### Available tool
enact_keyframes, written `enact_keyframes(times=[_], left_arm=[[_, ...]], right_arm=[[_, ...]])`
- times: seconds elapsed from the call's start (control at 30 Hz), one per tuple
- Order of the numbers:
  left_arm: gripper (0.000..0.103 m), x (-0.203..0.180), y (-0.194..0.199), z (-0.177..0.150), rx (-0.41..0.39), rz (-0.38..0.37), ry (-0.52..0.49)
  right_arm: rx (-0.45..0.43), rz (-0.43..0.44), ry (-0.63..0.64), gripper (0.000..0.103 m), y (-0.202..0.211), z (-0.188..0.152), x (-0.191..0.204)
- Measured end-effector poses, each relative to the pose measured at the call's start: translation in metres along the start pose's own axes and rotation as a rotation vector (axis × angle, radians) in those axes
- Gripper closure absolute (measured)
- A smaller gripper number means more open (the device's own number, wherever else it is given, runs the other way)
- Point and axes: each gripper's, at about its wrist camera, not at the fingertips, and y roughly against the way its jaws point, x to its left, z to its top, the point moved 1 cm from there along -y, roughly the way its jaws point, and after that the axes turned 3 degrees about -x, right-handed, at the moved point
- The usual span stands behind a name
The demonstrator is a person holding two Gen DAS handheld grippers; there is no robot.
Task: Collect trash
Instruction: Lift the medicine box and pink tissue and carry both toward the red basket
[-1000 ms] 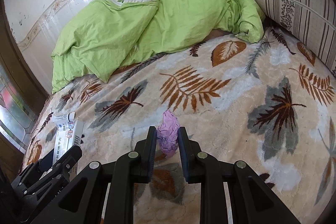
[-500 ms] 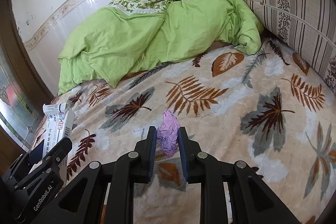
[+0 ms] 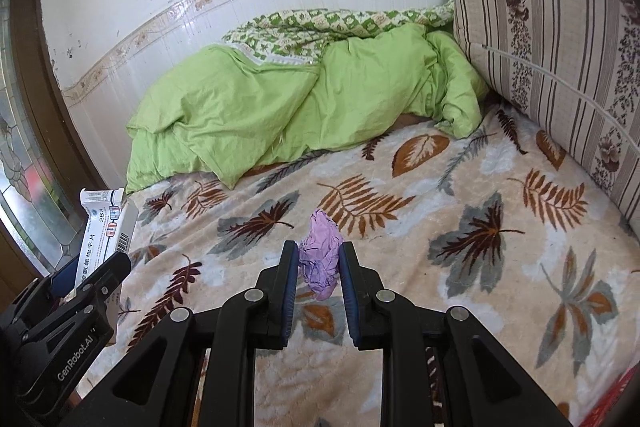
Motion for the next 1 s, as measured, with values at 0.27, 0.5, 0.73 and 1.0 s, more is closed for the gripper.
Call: enact_keyframes(times=[0.27,0.5,0.73,1.0], left_arm=[[0.053,-0.007,0.027,-0.01,-0.008,-0.01,-0.013],[0.053,-0.009,0.043,-0.041,0.062,-0.074,0.003],[0.053,-0.009,0.069,-0.068,0.091,-0.112,0.016],[0.053,-0.026,0.107,-0.086,0.083,-0.169,-0.012]], right_arm=[[-0.02,0.008,0.033,0.081,0.037,-0.014,0.005],[0.014,0.009,0.051,0.081,0.053,-0.038,0.003],[0.01,0.026,0.044,0.081,0.08,-0.054,-0.002],[0.025,0.055,-0.005,0.081,0.117,-0.074,-0.015]])
